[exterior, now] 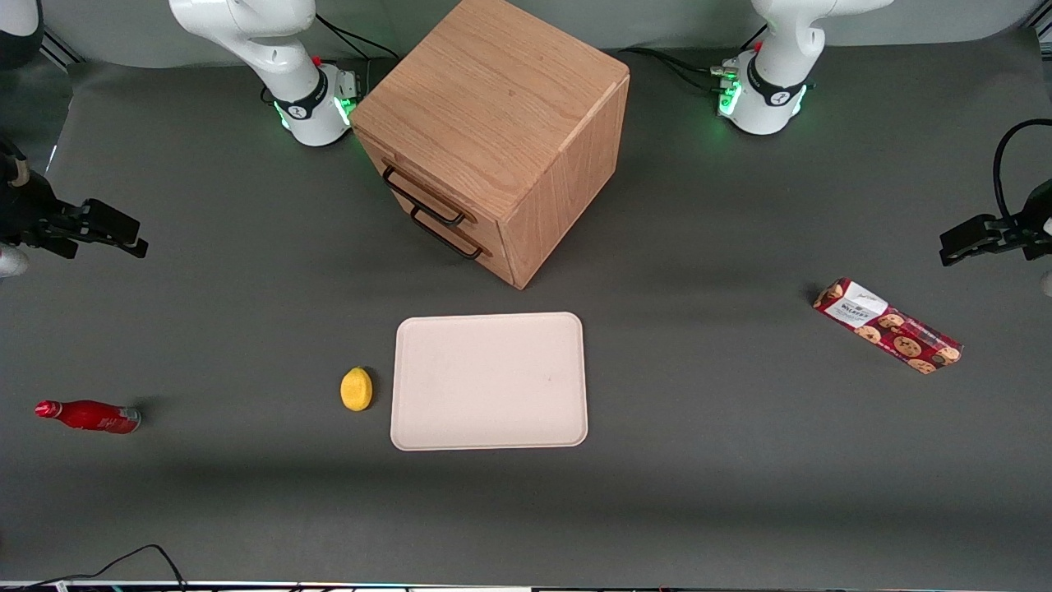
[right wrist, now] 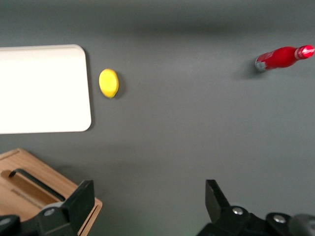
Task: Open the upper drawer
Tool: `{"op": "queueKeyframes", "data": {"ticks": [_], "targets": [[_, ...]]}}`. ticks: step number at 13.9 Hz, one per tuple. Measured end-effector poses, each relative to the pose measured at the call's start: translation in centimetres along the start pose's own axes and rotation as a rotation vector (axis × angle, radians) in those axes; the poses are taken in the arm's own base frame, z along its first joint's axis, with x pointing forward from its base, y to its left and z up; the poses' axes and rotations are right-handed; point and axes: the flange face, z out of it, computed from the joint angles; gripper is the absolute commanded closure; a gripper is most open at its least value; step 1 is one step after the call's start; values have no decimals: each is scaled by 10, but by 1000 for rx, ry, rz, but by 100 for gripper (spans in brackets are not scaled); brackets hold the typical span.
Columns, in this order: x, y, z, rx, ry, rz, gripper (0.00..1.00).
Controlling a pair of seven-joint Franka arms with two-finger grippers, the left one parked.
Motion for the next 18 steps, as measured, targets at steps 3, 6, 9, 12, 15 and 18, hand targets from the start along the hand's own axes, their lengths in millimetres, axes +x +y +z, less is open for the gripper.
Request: {"op": "queueKeyframes", "data": {"ticks": [3, 6, 9, 12, 15, 18], "targets": [[-5, -49, 6, -1, -31, -99, 0], [-8, -110, 22, 1, -64, -226, 0], [-14, -166, 43, 14, -103, -382, 0], [-26, -206, 58, 32, -126, -553, 0], [-35, -233, 82, 49, -159, -673, 0], [-44, -258, 111, 61, -183, -749, 0]]}}
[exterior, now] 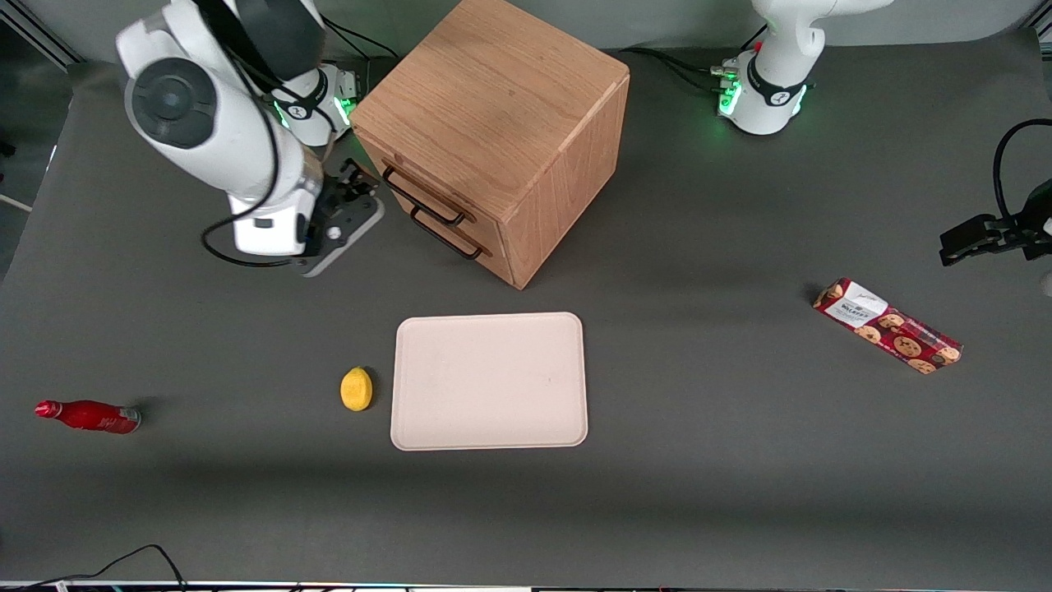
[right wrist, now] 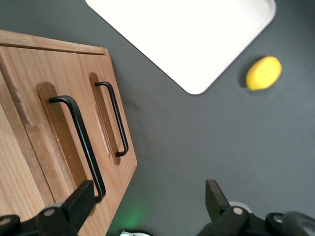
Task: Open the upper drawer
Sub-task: 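Move the right gripper toward the upper drawer's black handle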
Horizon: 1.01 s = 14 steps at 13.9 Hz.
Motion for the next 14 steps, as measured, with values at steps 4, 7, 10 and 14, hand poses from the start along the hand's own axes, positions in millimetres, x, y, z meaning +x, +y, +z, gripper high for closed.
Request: {"op": "queueKeyframes", "data": {"ticks": [4, 7, 10, 14], "targets": [[12, -33, 42, -5, -16, -63, 0], [15, -52, 68, -9, -21, -96, 0], [15, -60, 95, -11, -25, -112, 0], [15, -60, 109, -11, -25, -129, 0]]}}
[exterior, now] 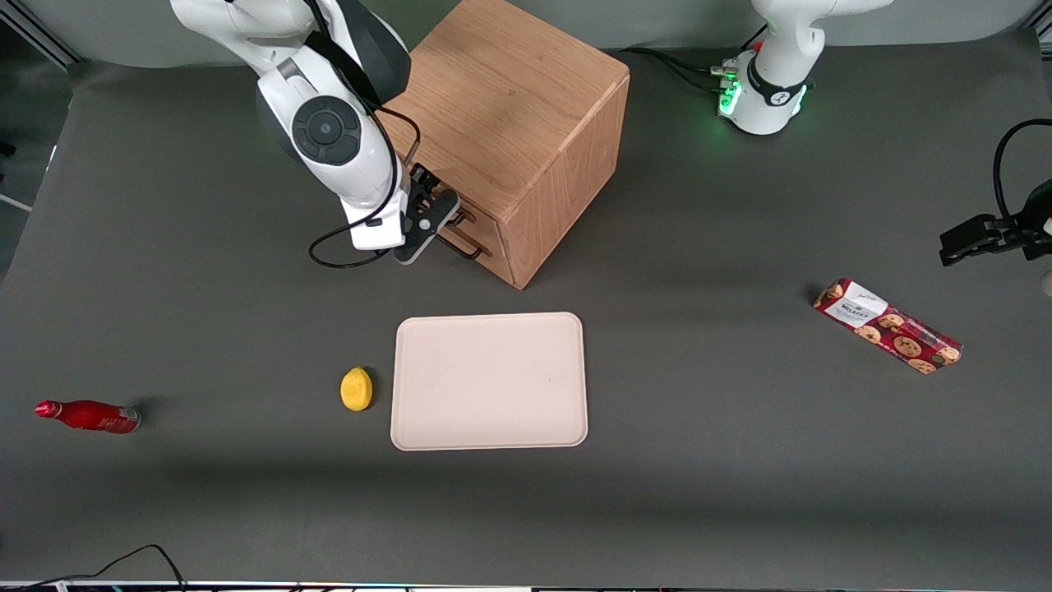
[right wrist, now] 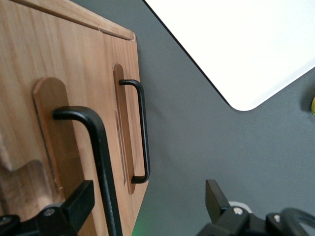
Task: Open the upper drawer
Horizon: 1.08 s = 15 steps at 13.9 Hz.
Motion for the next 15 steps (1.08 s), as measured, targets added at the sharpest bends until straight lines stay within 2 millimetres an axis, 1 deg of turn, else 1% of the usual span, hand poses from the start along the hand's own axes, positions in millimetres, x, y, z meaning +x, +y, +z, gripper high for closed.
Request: {"op": "queueKeyframes", "data": {"ticks": [5, 10, 15], "targets": [[-2, 4, 15, 8, 0, -27, 0], [-5, 13, 29, 18, 8, -35, 0], [-8, 25, 31, 25, 20, -25, 0]]}}
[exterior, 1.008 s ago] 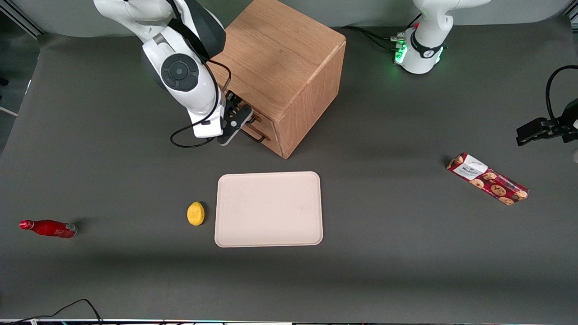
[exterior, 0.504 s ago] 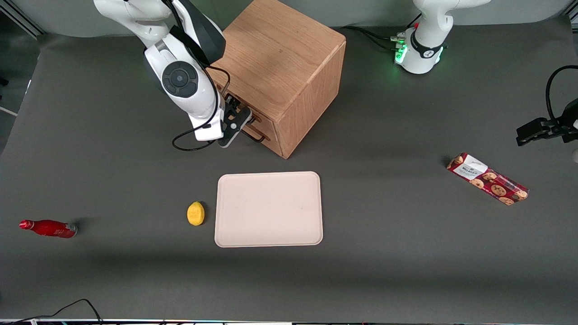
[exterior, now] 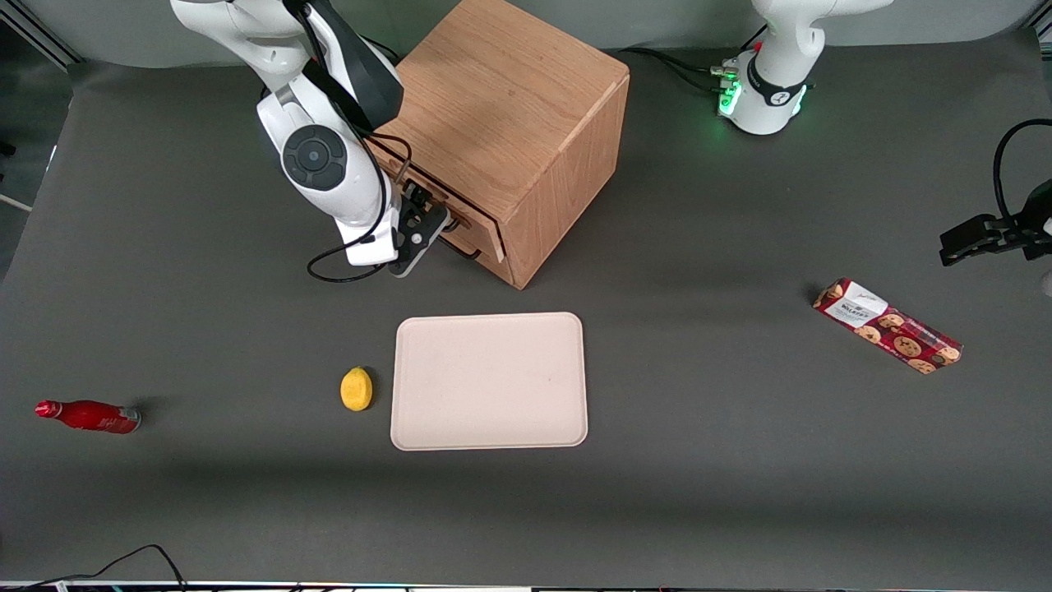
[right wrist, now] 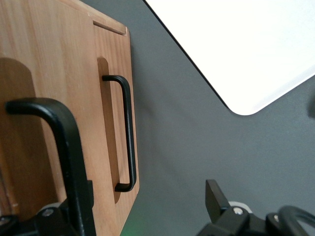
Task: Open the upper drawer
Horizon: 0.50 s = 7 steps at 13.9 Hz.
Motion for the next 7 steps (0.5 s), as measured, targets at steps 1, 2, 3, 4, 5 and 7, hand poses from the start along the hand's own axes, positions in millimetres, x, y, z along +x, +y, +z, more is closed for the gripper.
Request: {"op": "queueKeyframes", "data": {"ticks": [1, 2, 3, 4, 5, 7], "targets": [[-1, 3, 0, 1, 2, 6, 0], [-2, 6, -1, 1, 4, 12, 0], [-3, 10, -1, 1, 8, 19, 0], [-3, 14, -2, -1, 13, 26, 0], [-4, 18, -2, -2, 18, 32, 0], [-7, 25, -3, -2, 23, 45, 0]]}}
